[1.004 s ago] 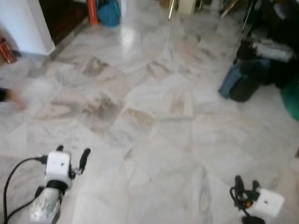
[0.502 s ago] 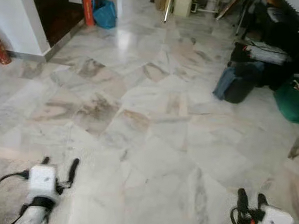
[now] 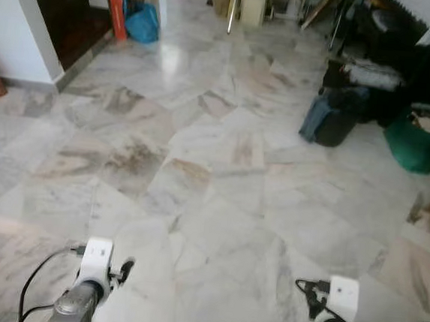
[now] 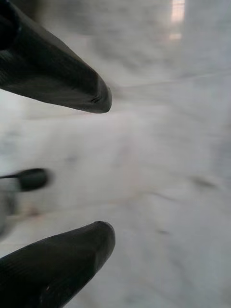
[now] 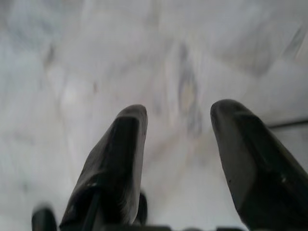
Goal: Move the pillow to the sofa from floor
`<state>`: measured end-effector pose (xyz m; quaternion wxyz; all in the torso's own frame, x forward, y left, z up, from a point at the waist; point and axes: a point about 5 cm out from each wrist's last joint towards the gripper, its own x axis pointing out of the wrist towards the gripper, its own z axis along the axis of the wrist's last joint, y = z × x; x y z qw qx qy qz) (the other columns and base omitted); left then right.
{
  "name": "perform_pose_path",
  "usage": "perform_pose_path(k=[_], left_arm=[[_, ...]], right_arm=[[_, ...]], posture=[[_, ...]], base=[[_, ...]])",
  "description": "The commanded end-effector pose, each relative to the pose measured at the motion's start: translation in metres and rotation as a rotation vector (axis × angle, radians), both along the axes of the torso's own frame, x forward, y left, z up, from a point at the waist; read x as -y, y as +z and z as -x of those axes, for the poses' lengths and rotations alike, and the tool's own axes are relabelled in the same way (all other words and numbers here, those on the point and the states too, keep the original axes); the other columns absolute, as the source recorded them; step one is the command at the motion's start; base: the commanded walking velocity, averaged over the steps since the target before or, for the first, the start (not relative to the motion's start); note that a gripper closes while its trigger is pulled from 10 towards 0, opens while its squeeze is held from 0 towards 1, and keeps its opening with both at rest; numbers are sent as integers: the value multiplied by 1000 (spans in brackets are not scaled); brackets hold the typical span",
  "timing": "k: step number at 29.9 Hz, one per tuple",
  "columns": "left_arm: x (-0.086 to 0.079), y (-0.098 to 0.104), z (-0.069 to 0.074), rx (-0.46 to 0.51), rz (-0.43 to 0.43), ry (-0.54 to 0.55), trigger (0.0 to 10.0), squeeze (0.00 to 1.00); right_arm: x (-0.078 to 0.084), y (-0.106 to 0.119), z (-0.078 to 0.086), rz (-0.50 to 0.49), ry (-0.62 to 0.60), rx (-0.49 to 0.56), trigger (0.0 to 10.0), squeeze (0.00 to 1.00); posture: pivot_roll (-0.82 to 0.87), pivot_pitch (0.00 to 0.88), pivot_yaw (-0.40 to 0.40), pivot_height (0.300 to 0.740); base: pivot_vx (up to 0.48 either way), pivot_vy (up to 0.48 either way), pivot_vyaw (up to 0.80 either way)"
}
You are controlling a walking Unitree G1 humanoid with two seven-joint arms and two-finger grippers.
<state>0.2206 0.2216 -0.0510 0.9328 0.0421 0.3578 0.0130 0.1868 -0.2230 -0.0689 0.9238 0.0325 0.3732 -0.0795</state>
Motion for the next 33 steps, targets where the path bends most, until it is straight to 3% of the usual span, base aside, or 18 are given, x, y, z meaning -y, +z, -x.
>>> perform_pose_path(k=[1, 6, 13, 21, 33], left_arm=[[0, -15, 19, -115, -15, 6, 10000, 0], [1, -19, 26, -126, 11, 56, 10000, 0], [0, -19, 24, -134, 14, 69, 10000, 0], [1, -19, 25, -129, 30, 62, 10000, 0], [-1, -23, 32, -167, 23, 52, 10000, 0]], right_arm=[[-7, -14, 21, -22, 32, -120, 10000, 0], [-5, -21, 37, -52, -54, -149, 10000, 0], [-4, -27, 52, -55, -36, -195, 10000, 0], [-22, -28, 45, -78, -24, -185, 10000, 0], [-25, -29, 46, -83, 3, -200, 10000, 0]], posture=[[88, 0, -23, 740], [71, 0, -14, 740], [71, 18, -6, 740], [74, 20, -3, 740], [79, 25, -6, 740]], base=[[0, 0, 0], [0, 0, 0], [0, 0, 114], [0, 0, 800], [0, 0, 800]])
